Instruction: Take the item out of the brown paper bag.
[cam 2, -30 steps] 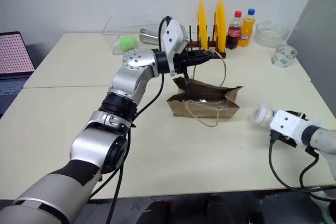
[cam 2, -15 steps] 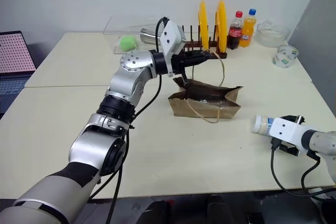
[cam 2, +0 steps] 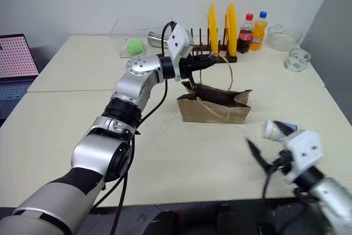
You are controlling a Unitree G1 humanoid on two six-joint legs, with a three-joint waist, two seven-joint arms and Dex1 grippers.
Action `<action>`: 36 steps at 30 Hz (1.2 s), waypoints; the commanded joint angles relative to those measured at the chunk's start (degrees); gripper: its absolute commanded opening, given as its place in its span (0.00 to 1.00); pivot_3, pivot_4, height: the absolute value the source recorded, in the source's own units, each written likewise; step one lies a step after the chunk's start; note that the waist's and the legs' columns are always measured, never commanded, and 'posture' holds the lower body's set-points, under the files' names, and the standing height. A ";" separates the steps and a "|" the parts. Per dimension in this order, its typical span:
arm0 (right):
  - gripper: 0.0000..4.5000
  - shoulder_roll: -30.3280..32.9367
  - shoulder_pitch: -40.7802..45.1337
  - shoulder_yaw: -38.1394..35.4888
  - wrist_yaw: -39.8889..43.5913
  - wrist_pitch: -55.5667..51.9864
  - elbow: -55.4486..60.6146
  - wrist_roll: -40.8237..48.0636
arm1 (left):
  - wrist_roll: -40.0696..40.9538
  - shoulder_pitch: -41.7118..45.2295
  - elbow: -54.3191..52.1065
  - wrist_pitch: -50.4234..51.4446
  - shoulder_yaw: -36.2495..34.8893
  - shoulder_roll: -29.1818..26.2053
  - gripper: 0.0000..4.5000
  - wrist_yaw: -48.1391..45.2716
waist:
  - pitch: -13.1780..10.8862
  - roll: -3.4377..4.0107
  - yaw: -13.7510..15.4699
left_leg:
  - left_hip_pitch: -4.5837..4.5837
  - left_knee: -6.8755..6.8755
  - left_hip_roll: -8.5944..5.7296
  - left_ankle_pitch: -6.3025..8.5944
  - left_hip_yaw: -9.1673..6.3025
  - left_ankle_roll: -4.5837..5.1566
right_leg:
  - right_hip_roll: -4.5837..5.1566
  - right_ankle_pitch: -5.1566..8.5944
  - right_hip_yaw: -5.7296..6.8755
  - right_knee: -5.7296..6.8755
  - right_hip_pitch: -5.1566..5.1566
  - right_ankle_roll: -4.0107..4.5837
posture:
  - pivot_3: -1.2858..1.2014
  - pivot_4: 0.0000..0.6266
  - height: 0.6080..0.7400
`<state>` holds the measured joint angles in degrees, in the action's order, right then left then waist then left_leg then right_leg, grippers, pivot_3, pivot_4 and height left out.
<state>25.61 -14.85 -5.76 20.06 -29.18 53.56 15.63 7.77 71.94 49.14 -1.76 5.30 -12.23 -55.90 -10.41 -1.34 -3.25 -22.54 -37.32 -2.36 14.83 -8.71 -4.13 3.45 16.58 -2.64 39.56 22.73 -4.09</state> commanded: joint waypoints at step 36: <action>1.00 -11.96 -2.03 -1.49 -2.91 19.15 -6.69 -2.24 | 3.02 -60.46 -67.41 20.59 -8.66 -9.78 0.88 24.21 | 0.20 0.26 1.05 | 0.71 0.36 0.13 0.02 -0.07 0.01 | -0.03 -0.03 0.04 -0.49 -0.69 0.08 | 0.52 0.24 1.00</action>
